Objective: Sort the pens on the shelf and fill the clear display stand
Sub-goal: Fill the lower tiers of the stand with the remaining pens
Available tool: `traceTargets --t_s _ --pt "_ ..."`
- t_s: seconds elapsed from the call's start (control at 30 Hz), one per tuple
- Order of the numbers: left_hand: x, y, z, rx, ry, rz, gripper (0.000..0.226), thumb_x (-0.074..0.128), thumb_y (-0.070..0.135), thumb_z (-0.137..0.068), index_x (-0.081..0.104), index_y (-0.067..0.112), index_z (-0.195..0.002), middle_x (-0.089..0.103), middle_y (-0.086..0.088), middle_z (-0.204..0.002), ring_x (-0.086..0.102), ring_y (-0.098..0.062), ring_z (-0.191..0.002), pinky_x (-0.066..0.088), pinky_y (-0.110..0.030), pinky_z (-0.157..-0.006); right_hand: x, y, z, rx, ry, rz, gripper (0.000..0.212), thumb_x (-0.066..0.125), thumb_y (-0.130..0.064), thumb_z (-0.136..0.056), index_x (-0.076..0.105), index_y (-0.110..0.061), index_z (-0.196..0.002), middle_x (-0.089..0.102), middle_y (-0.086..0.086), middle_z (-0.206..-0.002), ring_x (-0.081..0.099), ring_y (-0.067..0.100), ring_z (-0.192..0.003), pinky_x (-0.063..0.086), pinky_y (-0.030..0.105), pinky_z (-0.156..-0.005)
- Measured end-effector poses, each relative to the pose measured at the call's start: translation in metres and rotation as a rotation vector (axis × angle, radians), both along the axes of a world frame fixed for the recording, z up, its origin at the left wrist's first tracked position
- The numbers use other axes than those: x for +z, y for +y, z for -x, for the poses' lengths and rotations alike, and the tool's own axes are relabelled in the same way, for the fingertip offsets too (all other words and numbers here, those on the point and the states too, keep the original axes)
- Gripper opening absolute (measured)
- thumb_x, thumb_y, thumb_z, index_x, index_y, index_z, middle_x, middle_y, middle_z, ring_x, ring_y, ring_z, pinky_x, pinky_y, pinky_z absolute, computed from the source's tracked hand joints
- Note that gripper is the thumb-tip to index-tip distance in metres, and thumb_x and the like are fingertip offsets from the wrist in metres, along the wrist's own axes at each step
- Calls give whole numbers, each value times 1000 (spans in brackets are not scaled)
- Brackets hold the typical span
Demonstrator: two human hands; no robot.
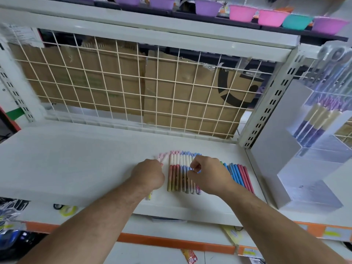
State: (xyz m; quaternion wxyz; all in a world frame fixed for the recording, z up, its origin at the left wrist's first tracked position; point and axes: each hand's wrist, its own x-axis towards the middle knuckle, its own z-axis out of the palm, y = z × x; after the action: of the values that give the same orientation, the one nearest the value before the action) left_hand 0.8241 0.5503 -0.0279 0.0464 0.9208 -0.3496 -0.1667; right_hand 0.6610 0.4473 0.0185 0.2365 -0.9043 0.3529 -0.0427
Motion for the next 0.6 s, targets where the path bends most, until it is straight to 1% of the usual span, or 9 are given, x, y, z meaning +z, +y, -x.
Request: traceTargets --t_s 0.1,0.2,0.27,0.3,0.37,0.4,0.47,0.53,0.6 --pt "2 -3 1 25 3 -41 34 49 16 -91 62 13 -122 64 -1 -99 61 -19 -87 49 -27 -70 0 0 2 -4 0 -4 15 61 -33 -91 65 -26 -104 69 -8 -93 69 13 -80 59 36 -77" --pt "9 -7 2 100 102 169 25 42 25 -99 59 9 -107 62 -2 -89 62 -21 -82 46 -30 -66 1 -1 8 -19 -21 -11 13 61 -31 -91 66 -24 -101 69 -8 -92 67 13 -82 59 36 -74" --pt "16 -12 6 92 322 362 31 37 30 -102 56 6 -104 64 -9 -91 63 -26 -84 47 -35 -69 1 -3 13 -31 -65 -41 10 63 -28 -91 68 -23 -98 69 -8 -90 68 13 -81 60 35 -74" --pt "20 -13 12 110 511 475 31 37 30 -103 56 5 -107 67 -13 -93 66 -28 -83 49 -37 -71 1 -4 15 -42 -95 -61 8 65 -28 -91 68 -21 -96 70 -7 -88 68 14 -79 59 34 -72" --pt "28 -16 29 156 913 668 25 42 28 -104 56 9 -112 68 -12 -84 66 -26 -72 52 -36 -66 5 -5 20 -76 -182 -117 9 66 -26 -92 69 -17 -90 71 -3 -84 70 17 -75 57 31 -66" --pt "32 -17 37 159 1039 723 22 44 26 -105 56 9 -113 66 -10 -78 64 -24 -66 52 -34 -63 8 -6 23 -96 -233 -154 10 66 -25 -92 69 -16 -89 71 -1 -83 70 19 -73 56 32 -65" --pt "40 -21 54 116 1147 774 19 47 21 -104 57 8 -113 61 -8 -70 58 -21 -58 49 -29 -56 14 -10 30 -137 -324 -205 13 66 -27 -94 70 -17 -87 70 -3 -78 68 16 -67 54 28 -62" --pt "44 -26 68 49 1218 786 19 51 21 -103 58 6 -112 56 -8 -67 54 -22 -55 50 -31 -53 20 -13 39 -188 -414 -263 18 66 -32 -96 71 -20 -82 66 -10 -67 61 12 -56 48 24 -54" --pt "45 -33 82 -25 1252 777 18 51 23 -103 59 7 -105 53 -10 -69 51 -23 -59 50 -36 -54 25 -19 50 -228 -499 -342 23 67 -34 -95 72 -20 -77 59 -12 -57 52 13 -53 42 28 -53"
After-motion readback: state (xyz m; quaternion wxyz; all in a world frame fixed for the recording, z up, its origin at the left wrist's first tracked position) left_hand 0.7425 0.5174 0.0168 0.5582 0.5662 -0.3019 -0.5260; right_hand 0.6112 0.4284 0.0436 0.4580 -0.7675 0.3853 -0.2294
